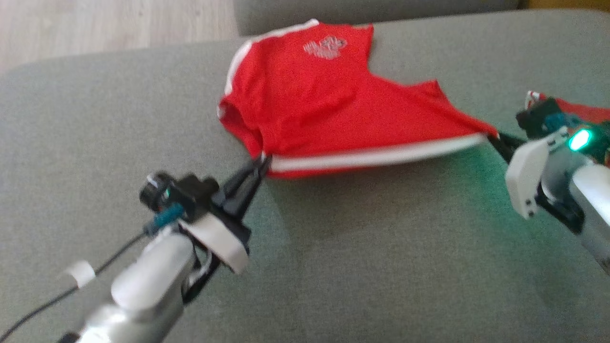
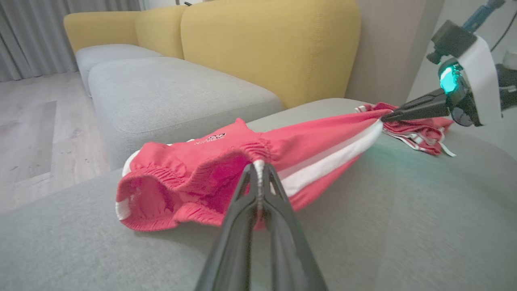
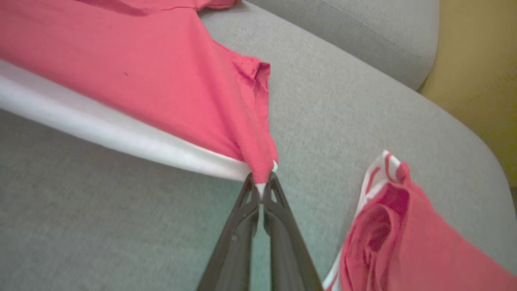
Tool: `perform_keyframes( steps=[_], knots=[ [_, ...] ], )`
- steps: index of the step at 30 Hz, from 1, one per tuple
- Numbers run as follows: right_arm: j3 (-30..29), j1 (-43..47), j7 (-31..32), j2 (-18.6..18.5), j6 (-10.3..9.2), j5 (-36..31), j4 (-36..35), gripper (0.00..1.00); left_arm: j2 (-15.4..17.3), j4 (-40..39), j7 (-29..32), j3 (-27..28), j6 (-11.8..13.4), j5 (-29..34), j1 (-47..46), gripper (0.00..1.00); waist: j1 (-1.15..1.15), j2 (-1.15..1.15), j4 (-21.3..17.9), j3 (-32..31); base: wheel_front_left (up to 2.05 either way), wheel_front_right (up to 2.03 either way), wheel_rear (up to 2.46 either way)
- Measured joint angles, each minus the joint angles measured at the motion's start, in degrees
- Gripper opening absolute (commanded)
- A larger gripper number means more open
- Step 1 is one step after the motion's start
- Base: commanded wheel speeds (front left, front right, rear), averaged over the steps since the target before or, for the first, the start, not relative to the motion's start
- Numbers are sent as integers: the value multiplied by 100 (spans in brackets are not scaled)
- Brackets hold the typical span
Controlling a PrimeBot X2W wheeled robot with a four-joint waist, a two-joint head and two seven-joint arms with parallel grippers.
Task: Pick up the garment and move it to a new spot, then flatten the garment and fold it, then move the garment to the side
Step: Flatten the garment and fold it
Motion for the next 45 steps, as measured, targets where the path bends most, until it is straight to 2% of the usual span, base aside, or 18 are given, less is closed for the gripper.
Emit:
perform_keyframes(
  steps=[4,11,16,19,26,32,37,45],
  knots=[
    [342,332,430,-494,0,771,-566,0,78,-153,3,-259,0,-58,372,0,0,0,28,-311,0,0,0],
    [633,1097,991,-1060,0,1711,-1399,0,229,-463,221,-526,18,-190,970,0,0,0,49,-779,0,0,0],
    [706,1559,1124,-1486,0,1898,-1997,0,372,-901,341,-601,186,-264,1427,0,0,0,77,-970,0,0,0],
    [437,1667,917,-1585,0,1876,-2168,0,435,-1139,366,-575,333,-342,1517,0,1,0,135,-975,0,0,0],
    [-320,1386,489,-1427,0,1256,-2286,0,398,-1233,383,-272,692,-455,1296,0,2,0,323,-736,0,0,0],
    [-744,751,435,-1194,0,598,-2127,0,154,-1028,372,-36,867,-442,720,0,3,0,498,-356,0,0,0],
    [-1007,-40,415,-920,0,-77,-1738,0,-123,-675,367,44,909,-441,167,0,3,0,732,118,0,0,0],
    [-1010,-1179,231,-388,0,-953,-772,0,-594,51,344,177,915,-438,-635,0,4,0,1151,878,0,0,0]
  ],
)
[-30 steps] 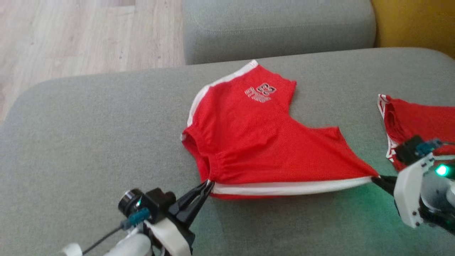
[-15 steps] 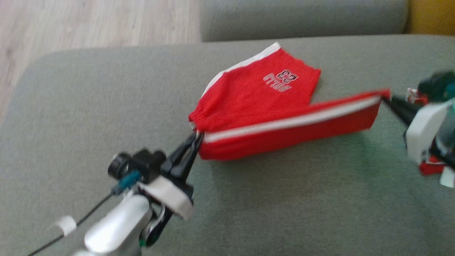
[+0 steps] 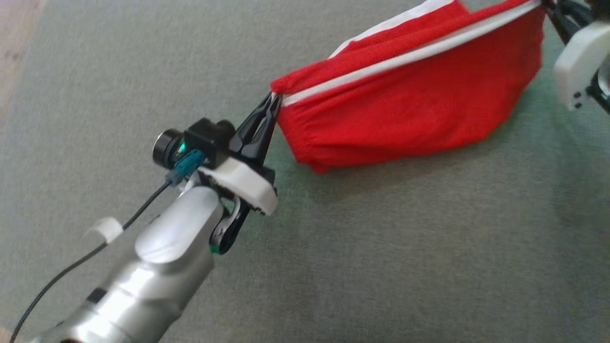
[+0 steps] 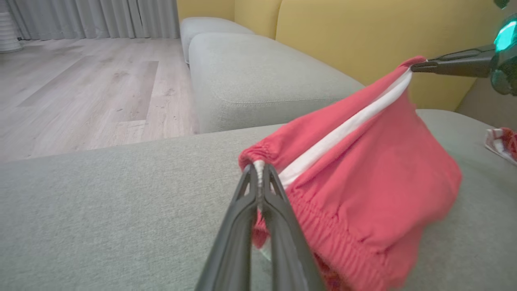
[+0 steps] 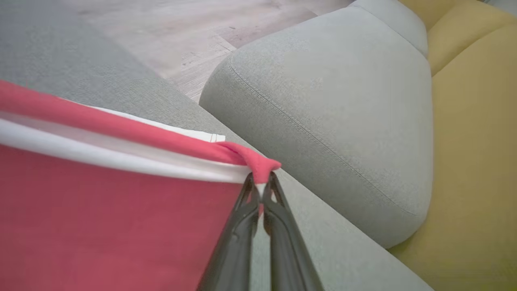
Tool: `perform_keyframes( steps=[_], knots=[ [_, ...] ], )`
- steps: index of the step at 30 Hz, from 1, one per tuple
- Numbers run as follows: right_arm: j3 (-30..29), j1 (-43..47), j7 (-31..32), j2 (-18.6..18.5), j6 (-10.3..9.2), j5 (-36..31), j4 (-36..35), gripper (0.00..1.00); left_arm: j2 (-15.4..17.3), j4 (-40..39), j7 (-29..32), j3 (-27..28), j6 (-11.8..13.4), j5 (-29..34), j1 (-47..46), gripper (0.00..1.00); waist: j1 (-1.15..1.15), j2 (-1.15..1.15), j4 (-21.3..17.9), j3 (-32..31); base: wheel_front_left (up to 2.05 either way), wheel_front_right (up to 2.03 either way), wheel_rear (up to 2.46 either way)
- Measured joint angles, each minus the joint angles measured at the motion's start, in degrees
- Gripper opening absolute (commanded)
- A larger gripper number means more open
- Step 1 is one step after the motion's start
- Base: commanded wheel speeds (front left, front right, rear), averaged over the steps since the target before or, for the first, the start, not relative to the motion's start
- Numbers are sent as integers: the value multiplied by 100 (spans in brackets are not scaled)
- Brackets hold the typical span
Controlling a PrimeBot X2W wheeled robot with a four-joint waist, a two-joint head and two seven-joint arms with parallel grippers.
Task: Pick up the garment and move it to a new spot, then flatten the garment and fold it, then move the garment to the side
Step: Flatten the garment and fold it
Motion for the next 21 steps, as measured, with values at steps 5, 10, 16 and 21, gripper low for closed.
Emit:
perform_keyframes(
  steps=[5,10,16,21],
  knots=[
    [63,-475,-194,222,0,-355,639,0,-345,493,-77,-27,2,155,-353,0,-1,0,264,388,0,0,0],
    [220,-905,-269,265,0,-478,1107,0,-656,883,-163,-27,22,226,-742,0,-1,0,489,706,0,0,0],
    [455,-1171,-512,336,0,-511,1586,80,-879,1292,-249,-48,-22,300,-923,0,-2,0,701,946,0,0,0],
    [428,-1344,-755,397,0,-541,1948,100,-975,1526,-299,-73,-36,300,-965,100,-2,0,768,969,0,0,0]
  ],
)
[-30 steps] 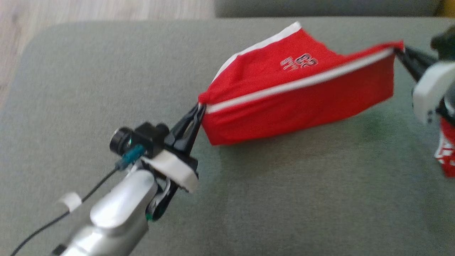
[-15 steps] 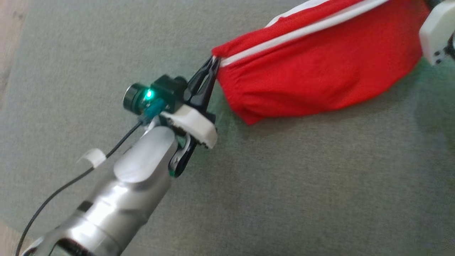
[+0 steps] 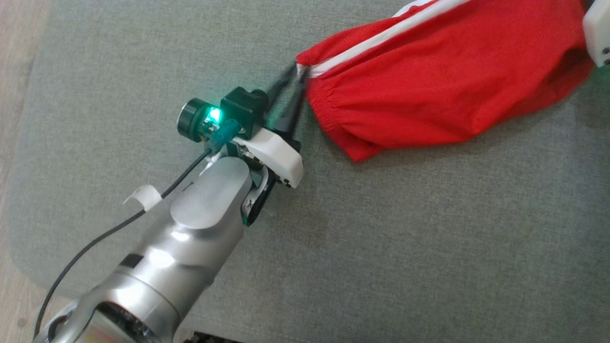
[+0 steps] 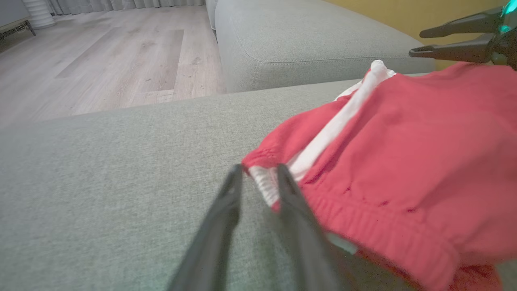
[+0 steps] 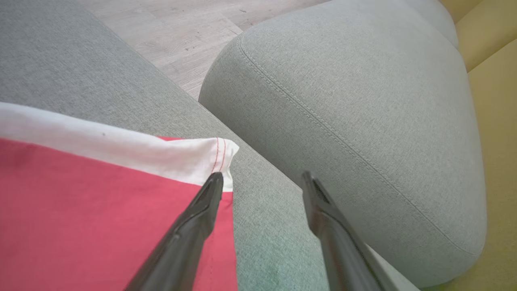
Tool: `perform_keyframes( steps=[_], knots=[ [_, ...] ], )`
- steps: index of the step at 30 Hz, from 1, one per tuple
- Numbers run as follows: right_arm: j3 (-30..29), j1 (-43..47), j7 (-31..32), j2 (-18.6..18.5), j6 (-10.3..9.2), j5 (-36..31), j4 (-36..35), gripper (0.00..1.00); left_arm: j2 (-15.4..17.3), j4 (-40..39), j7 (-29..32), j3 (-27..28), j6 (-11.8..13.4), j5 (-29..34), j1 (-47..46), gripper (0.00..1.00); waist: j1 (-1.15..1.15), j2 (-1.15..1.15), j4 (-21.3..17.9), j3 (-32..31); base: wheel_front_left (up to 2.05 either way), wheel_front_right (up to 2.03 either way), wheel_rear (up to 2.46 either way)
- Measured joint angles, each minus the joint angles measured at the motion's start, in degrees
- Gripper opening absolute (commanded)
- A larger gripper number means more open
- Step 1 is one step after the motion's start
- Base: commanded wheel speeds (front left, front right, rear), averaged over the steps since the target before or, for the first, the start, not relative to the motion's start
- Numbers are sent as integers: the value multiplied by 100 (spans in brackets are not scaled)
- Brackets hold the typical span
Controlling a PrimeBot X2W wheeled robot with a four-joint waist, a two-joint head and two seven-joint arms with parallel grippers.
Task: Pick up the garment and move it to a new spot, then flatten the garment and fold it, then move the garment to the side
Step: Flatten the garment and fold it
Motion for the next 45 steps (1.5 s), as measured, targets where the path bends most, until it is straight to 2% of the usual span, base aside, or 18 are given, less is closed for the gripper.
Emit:
perform_keyframes(
  steps=[4,9,15,19,22,25,28,33,39,45],
  knots=[
    [-9,-26,-151,70,0,20,266,100,-12,145,-1,37,9,1,-71,100,0,0,6,-96,0,0,0],
    [-272,37,-559,202,0,258,527,100,-13,98,-9,301,138,110,-47,100,0,0,-36,-349,0,0,0],
    [-913,480,-1550,387,0,862,568,100,164,-438,-16,851,353,371,377,100,-1,0,-145,-876,0,0,0],
    [-1218,762,-1823,498,0,1021,487,100,308,-835,-16,1173,492,522,653,100,-1,0,-225,-1117,0,0,0],
    [-1692,1101,-1920,751,0,1143,197,100,441,-1330,-18,1502,589,731,958,100,-2,0,-338,-1337,0,0,0],
    [-2359,1634,-1927,1020,0,1143,-446,100,508,-1802,-20,1801,648,961,1355,100,-1,0,-487,-1532,0,0,0],
    [-3050,2445,-1928,1326,0,884,-1124,100,519,-2153,-25,2081,751,1157,1858,100,-2,1,-650,-1723,0,0,0],
    [-3964,4066,-1928,2100,0,293,-2134,100,515,-2562,-25,2628,887,1404,2871,100,-1,0,-989,-1968,0,0,0],
    [-4450,5425,-1928,2744,0,-204,-3043,100,363,-2739,-25,2976,779,1693,3788,100,-1,0,-1247,-2276,0,0,0],
    [-4589,6258,-1928,2987,0,-399,-3382,100,204,-2820,-25,3288,616,1952,4280,100,-2,1,-1431,-2408,0,0,0]
  ],
)
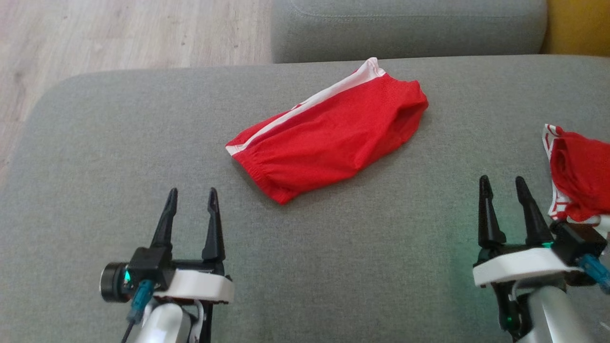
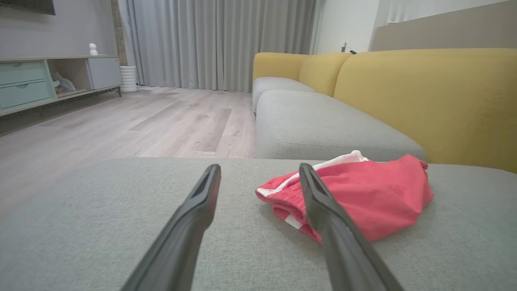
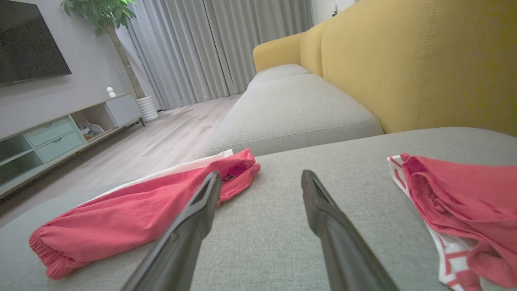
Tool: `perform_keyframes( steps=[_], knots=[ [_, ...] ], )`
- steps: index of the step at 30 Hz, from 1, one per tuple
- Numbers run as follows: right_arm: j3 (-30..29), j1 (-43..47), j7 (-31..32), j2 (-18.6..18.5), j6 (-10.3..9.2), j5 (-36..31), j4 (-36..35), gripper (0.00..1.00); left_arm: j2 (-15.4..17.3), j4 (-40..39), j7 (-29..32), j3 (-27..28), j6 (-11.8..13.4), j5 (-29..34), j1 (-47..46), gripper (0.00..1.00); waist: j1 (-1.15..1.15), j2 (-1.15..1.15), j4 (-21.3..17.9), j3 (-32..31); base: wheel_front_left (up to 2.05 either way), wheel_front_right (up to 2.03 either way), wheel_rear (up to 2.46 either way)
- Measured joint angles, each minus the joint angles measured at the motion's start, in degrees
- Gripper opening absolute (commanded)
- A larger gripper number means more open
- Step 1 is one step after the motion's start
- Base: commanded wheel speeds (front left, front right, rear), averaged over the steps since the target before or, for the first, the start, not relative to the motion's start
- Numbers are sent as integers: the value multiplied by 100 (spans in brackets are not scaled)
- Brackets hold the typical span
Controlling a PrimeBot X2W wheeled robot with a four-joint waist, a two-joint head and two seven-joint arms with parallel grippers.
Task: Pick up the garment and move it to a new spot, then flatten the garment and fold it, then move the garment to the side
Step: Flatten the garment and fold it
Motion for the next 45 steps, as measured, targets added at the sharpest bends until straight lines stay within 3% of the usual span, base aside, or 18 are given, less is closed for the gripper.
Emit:
perform_keyframes(
  steps=[7,14,24,35,36,45],
  knots=[
    [-49,-173,10,35,-1,-181,-109,100,-140,-25,0,92,-269,171,-121,100,1,0,111,280,0,0,0],
    [-433,-1491,702,-105,0,-402,205,100,-203,-26,0,74,-401,226,-655,100,3,0,417,884,0,0,0],
    [-1327,-3375,1633,-377,-1,-334,1960,100,-231,-42,0,-224,-424,125,-1070,100,3,0,1105,1625,0,0,0],
    [-1444,-4040,1768,-543,-1,-1002,3442,100,-242,-171,0,-555,-274,-46,-1177,100,1,0,1400,1809,0,0,0],
    [-1369,-4068,1758,-548,-1,-1009,3502,0,-242,-170,0,-557,-272,-46,-1176,100,1,0,1384,1805,0,0,0],
    [-959,-3952,861,-446,-1,-684,3749,0,-242,-60,0,-510,-266,-4,-1157,100,2,0,1079,1625,0,0,0]
  ],
)
